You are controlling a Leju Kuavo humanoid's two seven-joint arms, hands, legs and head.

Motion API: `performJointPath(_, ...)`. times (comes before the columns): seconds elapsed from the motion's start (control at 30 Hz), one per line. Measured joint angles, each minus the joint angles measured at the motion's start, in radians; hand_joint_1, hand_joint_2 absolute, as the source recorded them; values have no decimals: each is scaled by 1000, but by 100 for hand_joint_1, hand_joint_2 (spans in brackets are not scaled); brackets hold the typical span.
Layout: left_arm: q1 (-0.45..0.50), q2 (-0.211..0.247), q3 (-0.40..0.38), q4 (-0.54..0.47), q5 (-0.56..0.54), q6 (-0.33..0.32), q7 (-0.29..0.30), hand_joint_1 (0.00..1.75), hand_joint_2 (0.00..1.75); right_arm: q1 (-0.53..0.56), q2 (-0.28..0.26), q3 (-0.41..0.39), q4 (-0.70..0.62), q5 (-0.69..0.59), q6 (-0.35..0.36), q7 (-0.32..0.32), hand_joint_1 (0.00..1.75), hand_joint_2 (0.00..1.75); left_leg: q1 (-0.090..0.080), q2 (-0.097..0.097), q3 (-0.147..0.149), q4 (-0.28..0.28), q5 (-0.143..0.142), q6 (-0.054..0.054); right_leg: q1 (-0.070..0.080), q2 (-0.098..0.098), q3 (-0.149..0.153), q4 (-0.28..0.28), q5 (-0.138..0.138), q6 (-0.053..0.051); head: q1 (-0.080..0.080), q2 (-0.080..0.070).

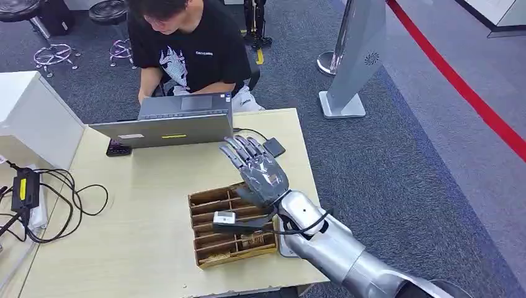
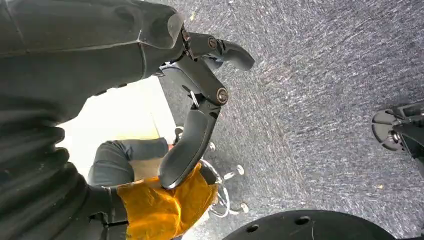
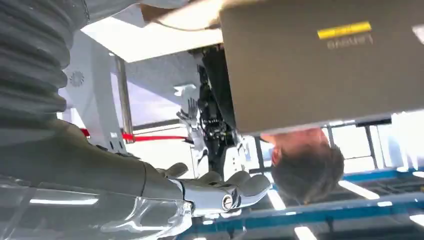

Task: Pass the card to the sensor for recognition and then transmit it.

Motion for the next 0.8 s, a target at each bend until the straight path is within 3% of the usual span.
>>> performJointPath(0.8,0,-3,18,0,-18,-7,-1,0,175,-12,-17,-3,5,-6,19,-12,0,175,0,0,0,0,0,0,0,0,0,0,0,0,0,0)
